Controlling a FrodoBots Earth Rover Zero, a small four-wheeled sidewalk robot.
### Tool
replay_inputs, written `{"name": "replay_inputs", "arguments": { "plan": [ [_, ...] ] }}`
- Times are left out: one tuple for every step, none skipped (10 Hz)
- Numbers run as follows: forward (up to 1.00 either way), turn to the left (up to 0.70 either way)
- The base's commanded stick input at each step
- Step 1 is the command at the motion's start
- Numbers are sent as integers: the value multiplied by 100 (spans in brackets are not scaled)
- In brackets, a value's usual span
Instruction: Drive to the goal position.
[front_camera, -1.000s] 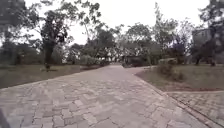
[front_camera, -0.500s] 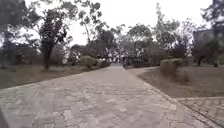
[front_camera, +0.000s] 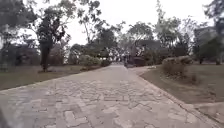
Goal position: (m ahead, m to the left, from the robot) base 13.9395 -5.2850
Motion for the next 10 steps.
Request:
{"name": "replay_inputs", "arguments": {
  "plan": [
    [70,0],
    [70,2],
    [70,1],
    [70,0],
    [70,0],
    [70,0],
    [70,0],
    [70,0],
    [70,0],
    [70,0]
  ]
}}
